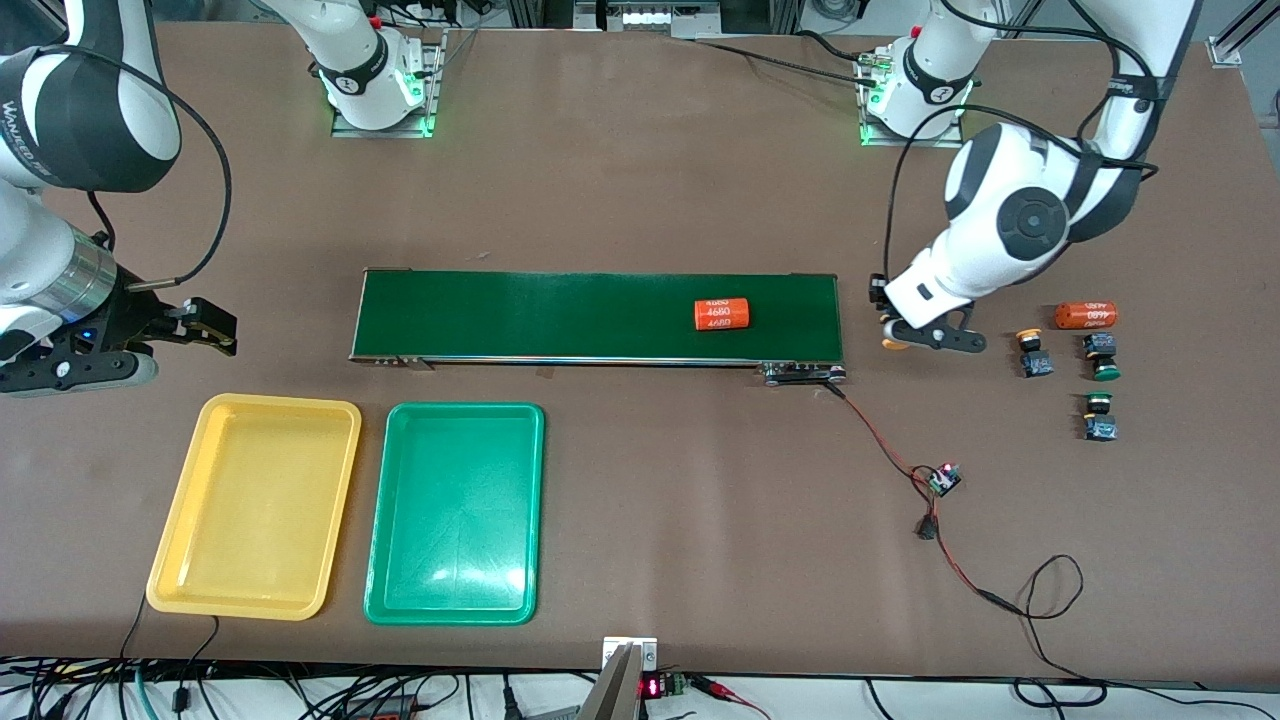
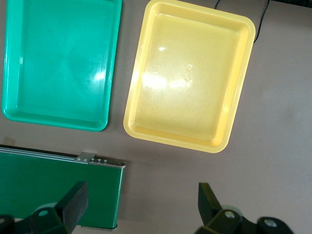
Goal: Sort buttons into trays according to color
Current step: 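Lower the yellow button onto the conveyor belt and open the left gripper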
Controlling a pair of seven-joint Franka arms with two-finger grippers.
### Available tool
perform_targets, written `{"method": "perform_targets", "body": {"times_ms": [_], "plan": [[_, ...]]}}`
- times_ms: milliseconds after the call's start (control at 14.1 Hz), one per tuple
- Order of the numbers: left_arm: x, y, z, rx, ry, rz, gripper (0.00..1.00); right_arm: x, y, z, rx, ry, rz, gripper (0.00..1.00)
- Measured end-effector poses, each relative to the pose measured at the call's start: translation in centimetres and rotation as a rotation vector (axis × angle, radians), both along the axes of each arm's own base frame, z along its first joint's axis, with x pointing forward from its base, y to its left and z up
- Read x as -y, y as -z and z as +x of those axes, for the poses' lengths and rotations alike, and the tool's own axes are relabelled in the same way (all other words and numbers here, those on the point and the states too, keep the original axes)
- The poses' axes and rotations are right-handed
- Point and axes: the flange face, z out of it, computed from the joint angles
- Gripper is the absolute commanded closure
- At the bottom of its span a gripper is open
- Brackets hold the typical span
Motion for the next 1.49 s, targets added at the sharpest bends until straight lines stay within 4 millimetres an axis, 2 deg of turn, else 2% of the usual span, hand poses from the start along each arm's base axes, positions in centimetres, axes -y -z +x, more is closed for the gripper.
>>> {"method": "perform_targets", "body": {"times_ms": [354,708,1274,1344,1415,1486], "plan": [[3.2,0.5,-0.5,-0.019,-0.025,-0.079,1.0,0.2,0.0,0.0,0.0,0.003,0.0,0.0],[6.6,4.5,-1.1,-0.05,0.019,-0.107,1.0,0.3,0.0,0.0,0.0,0.005,0.0,0.0],[8.1,6.3,-1.4,-0.068,0.015,-0.115,0.99,0.4,0.0,0.0,0.0,0.007,0.0,0.0],[8.1,6.5,-1.4,-0.069,0.013,-0.116,0.73,0.4,0.0,0.0,0.0,0.007,0.0,0.0],[8.2,6.6,-1.4,-0.069,0.013,-0.116,0.21,0.4,0.0,0.0,0.0,0.007,0.0,0.0],[8.3,6.6,-1.4,-0.068,0.016,-0.117,0.0,0.4,0.0,0.0,0.0,0.007,0.0,0.0]]}}
